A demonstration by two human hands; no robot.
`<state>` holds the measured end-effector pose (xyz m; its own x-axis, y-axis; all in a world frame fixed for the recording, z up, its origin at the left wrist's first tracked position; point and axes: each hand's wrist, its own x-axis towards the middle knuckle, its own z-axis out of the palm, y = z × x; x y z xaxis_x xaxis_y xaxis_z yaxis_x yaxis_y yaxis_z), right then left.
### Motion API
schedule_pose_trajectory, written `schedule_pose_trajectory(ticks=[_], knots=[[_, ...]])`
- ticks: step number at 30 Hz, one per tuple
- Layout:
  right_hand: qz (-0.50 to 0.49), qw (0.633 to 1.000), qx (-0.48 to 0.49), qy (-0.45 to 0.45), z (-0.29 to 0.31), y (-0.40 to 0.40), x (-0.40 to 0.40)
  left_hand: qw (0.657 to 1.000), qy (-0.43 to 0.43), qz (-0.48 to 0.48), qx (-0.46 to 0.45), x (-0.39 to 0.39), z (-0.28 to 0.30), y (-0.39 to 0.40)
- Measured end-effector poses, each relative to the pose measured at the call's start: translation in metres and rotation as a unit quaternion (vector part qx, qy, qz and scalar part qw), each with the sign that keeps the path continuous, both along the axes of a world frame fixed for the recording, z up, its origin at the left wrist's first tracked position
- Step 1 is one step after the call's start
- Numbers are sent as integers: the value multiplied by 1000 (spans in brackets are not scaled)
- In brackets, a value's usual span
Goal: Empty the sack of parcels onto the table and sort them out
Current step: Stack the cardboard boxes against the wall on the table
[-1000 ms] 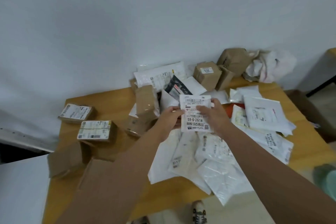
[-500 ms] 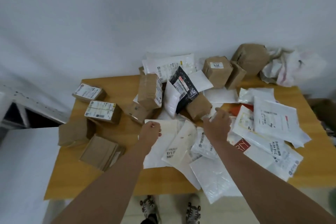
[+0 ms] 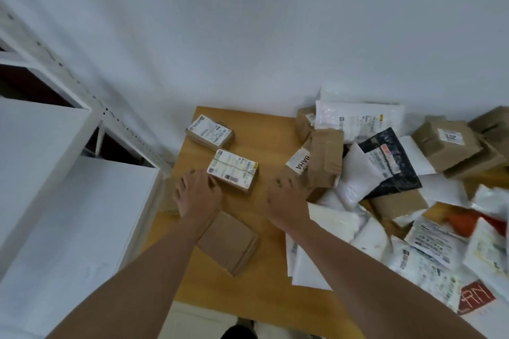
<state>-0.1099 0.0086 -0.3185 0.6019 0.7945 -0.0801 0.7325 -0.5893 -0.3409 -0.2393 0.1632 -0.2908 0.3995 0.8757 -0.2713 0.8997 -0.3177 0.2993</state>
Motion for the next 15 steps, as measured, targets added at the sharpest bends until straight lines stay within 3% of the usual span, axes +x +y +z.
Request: schedule_pose_trajectory(ticks=[3,5,8,11,15], knots=[[-136,976,-157,62,-6,25,6,990,43,-131,-14,-8,-8,32],[-150,961,-202,118,-10,40,8,977,36,-208,-29,-5,-17,47],[-114,975,-173,87,-9,52,11,966,39,-249,-60,11,-24,52],[-37,988,-136,58,-7,61,20,973,37,-221,-60,23,-29,61],[-84,983,-144,78,-13,64,39,977,49,-208,-23,31,-32,78]])
